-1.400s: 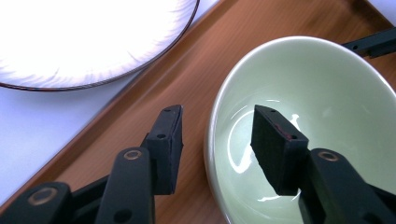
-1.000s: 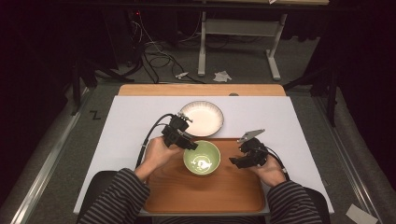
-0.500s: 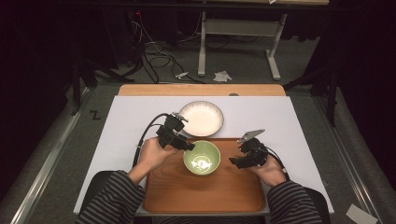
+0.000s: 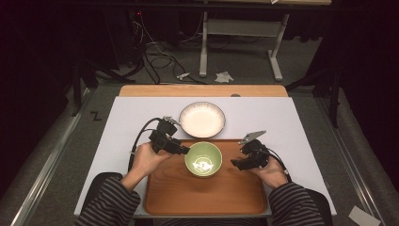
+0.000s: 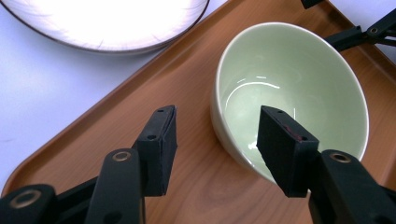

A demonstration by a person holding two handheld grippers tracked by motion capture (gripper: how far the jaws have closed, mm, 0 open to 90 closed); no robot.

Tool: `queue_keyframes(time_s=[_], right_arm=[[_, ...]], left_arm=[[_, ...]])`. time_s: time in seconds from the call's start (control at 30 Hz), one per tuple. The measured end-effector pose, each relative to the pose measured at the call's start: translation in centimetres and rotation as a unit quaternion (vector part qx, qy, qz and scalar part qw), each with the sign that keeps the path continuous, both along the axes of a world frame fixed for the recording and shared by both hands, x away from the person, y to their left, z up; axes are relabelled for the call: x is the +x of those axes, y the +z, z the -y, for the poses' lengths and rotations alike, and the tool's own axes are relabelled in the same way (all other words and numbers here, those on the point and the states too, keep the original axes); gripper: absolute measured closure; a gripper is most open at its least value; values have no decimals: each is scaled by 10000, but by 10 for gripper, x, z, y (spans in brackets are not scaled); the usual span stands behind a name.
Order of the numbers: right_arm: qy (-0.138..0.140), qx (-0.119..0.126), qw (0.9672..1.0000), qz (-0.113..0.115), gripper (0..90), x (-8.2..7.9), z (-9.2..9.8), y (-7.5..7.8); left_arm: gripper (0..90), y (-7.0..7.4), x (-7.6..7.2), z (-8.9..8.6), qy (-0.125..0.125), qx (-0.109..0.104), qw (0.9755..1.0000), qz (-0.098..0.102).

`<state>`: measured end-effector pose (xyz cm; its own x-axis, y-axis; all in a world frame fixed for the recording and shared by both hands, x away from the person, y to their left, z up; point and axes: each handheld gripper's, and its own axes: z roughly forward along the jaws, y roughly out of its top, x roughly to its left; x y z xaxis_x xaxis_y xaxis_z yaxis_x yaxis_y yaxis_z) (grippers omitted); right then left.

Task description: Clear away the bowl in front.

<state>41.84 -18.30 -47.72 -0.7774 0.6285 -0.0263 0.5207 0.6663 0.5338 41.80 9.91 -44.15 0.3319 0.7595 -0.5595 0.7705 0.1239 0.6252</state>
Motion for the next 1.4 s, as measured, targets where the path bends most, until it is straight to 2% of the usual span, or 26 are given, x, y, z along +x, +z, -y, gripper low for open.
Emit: queue_keyframes(time_s=[0.33,0.87,0.93,1.1,1.23,1.33,1.4], right_arm=[[4,-17,10000,-5,379,0,0,0],[35,-56,10000,-22,378,0,-1,-1],[31,-56,10000,-23,378,0,-1,-1],[32,-59,10000,-39,378,0,-1,-1],[12,-55,10000,-42,378,0,-1,-1],[42,-55,10000,-27,377,0,-1,-1],[38,-52,10000,-38,377,0,-1,-1]], left_arm=[[465,-4,-7,-9,28,-54,10000,-58],[457,-11,-17,-7,-5,-32,9999,-121],[457,-13,-19,-6,160,-19,9998,-120],[455,-16,-20,-2,351,-98,9993,-107],[455,-16,-22,0,485,-236,9985,-91],[454,-16,-24,3,685,-372,9969,-75],[453,-17,-24,3,714,-395,9966,-66]])
